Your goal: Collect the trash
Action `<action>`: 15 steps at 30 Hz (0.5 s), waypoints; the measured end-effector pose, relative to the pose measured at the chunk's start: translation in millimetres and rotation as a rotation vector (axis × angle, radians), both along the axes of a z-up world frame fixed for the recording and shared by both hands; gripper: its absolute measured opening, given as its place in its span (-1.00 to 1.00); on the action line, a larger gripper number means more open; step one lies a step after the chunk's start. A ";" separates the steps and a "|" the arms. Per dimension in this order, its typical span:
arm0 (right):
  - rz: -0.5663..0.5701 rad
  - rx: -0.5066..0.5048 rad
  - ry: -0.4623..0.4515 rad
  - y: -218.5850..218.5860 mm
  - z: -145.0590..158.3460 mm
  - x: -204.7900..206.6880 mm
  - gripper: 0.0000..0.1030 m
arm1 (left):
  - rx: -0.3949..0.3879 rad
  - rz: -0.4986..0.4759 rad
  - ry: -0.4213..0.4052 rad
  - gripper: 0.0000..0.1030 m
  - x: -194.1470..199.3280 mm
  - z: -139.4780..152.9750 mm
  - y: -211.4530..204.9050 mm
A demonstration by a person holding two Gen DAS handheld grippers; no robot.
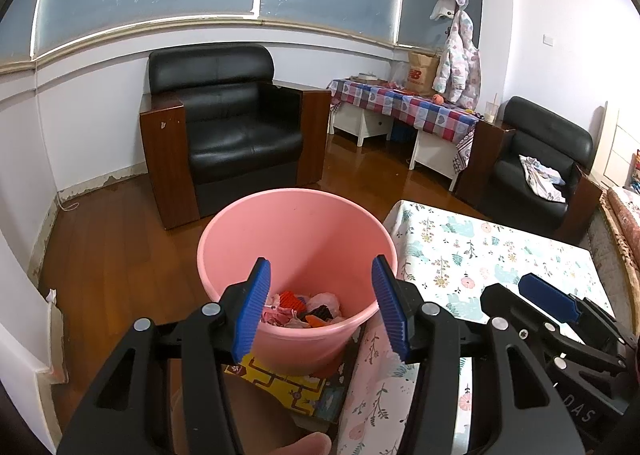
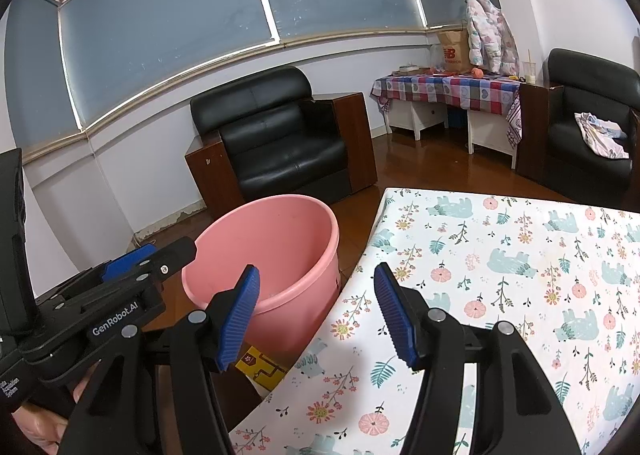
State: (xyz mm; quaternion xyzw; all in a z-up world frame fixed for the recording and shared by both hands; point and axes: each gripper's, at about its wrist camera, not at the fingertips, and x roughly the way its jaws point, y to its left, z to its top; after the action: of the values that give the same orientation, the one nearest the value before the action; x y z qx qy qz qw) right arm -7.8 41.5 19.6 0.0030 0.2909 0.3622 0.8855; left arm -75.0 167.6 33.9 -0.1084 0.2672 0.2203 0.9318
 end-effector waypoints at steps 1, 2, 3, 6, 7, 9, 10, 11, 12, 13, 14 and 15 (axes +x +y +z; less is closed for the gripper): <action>0.000 0.001 0.000 -0.1 0.0 0.0 0.14 | 0.000 0.000 0.000 0.03 0.4 0.1 0.0; 0.000 0.001 0.001 -0.2 0.4 0.2 0.14 | 0.000 0.000 -0.002 0.03 0.4 0.2 -0.1; -0.001 0.002 0.001 -0.2 0.6 0.1 0.14 | 0.000 0.001 -0.001 0.03 -0.1 -0.1 -0.4; -0.001 0.004 0.000 -1.0 1.2 0.3 0.14 | 0.000 0.000 0.000 0.03 0.1 -0.4 -0.6; -0.002 0.003 0.000 -1.0 1.1 0.3 0.14 | 0.000 0.000 0.000 0.03 0.3 -0.4 -0.7; -0.002 0.002 0.000 -1.2 1.0 0.3 0.14 | 0.001 -0.001 -0.001 0.03 -0.2 -0.6 -0.9; -0.002 0.003 0.001 -1.2 1.1 0.4 0.14 | 0.001 -0.002 -0.001 0.03 0.2 -0.2 -1.1; -0.001 0.003 0.001 -1.2 0.8 0.4 0.14 | 0.004 -0.003 -0.001 0.03 0.8 0.6 -1.3; -0.002 0.004 0.003 -1.9 1.1 0.4 0.14 | 0.004 -0.003 -0.002 0.03 0.4 1.0 -2.1; -0.002 0.005 0.004 -2.2 1.3 0.4 0.14 | 0.004 -0.003 -0.002 0.03 0.2 0.8 -2.3; -0.003 0.005 0.004 -3.1 1.4 0.3 0.14 | 0.007 -0.004 -0.002 0.03 1.2 1.2 -2.3; -0.002 0.005 0.004 -3.2 1.5 0.3 0.14 | 0.005 -0.003 -0.001 0.03 0.5 0.7 -2.7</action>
State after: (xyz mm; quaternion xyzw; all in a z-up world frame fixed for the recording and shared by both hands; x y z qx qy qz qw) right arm -7.6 38.3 21.1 0.0062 0.2915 0.3620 0.8854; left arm -74.5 165.0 34.6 -0.1060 0.2662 0.2193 0.9327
